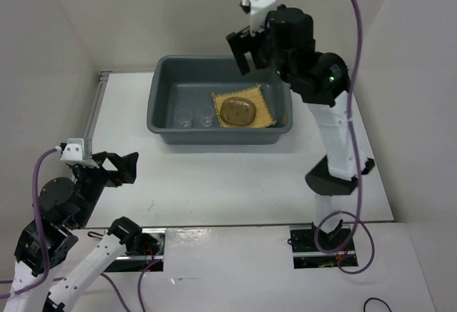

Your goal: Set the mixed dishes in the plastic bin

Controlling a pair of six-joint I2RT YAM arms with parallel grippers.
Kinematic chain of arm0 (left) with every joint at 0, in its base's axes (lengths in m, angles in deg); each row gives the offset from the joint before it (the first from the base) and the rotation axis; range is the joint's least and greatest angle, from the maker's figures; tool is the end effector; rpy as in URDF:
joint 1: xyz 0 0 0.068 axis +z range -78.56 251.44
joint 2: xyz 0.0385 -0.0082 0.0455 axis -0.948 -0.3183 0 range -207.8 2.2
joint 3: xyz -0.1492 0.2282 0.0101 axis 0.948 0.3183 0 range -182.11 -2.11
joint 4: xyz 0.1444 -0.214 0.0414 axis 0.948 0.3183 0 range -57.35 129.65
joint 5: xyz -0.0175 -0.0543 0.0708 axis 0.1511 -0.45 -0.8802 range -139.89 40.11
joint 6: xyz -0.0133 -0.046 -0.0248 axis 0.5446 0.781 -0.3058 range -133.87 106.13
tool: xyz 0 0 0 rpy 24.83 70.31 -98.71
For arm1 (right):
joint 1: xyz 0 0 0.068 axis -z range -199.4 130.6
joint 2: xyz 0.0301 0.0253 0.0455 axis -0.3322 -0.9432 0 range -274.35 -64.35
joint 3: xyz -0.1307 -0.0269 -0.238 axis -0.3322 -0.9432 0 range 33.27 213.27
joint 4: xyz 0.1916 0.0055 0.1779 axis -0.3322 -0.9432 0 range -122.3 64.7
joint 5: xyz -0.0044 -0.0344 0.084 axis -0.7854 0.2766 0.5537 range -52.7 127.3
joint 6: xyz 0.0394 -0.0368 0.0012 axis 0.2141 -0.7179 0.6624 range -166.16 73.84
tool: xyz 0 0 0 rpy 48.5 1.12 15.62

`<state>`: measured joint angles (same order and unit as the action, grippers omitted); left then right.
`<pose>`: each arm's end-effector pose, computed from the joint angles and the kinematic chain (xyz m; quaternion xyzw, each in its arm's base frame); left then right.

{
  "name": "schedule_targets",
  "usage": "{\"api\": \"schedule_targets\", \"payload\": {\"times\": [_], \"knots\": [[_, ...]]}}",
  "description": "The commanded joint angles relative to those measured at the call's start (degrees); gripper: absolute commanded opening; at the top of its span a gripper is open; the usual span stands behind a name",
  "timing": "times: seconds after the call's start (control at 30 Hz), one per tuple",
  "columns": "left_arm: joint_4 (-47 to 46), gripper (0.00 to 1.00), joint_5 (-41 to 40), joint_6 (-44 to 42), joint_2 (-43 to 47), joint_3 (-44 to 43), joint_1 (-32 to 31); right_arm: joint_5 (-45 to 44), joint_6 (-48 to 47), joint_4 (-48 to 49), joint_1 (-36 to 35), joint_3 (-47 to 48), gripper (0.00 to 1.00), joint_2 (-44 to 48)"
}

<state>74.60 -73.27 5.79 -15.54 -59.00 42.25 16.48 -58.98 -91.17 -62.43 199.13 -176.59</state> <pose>0.0307 -0.0010 0.3899 -0.0803 0.7183 -0.1456 0.6755 0.2439 0.2103 0.5680 -0.2584 0.7297 0.0251 0.6326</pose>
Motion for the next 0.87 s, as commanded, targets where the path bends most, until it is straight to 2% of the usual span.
{"api": "schedule_targets", "payload": {"times": [0.0, 0.03, 0.1, 0.13, 0.2, 0.23, 0.37, 0.43, 0.6, 0.83], "knots": [[-2.32, 1.0, -0.71, -0.06, 1.21, -0.07, -0.25, -0.96, 1.57, -8.4, -0.04, -11.66, 0.98, 8.06], [-2.32, 1.0, -0.71, -0.06, 1.21, -0.07, -0.25, -2.37, 1.57, -8.4, -0.04, -20.31, 0.98, 14.88], [-2.32, 1.0, -1.23, 0.46, 1.74, -0.07, -0.25, -7.27, 0.87, -8.4, -0.04, -29.41, 0.98, 22.12], [-2.32, 1.0, -1.23, 0.47, 1.74, -0.07, -0.25, -8.26, -0.44, -8.4, 3.09, -38.07, 0.98, 29.12], [-2.32, 1.0, -1.23, 0.47, 2.36, -0.07, -0.25, -7.14, -1.59, -8.4, 8.28, -46.55, 0.98, 36.1], [-2.32, 1.0, -1.23, 0.47, 2.36, -0.07, -0.25, -5.91, -2.2, -8.4, 10.74, -54.25, 0.98, 42.83], [-2.32, 1.0, -1.23, 0.47, 1.57, -0.07, -0.25, -4.76, -2.91, -8.4, 14.8, -65.73, 0.98, 55.88], [-2.32, 1.0, -1.23, 0.47, 0.25, -0.07, -0.25, -5.54, -3.44, -8.4, 15.43, -74.51, 0.98, 62.89], [-2.32, 1.0, -1.23, 0.47, -0.46, -0.07, -0.25, -7.66, -4.85, -4.72, 16.66, -92.43, 0.98, 74.09], [-2.32, 1.0, -1.23, 0.47, 0.77, -0.07, -0.25, -8.98, -5.37, -2.43, 19.29, -103.62, 0.98, 83.06]]}}
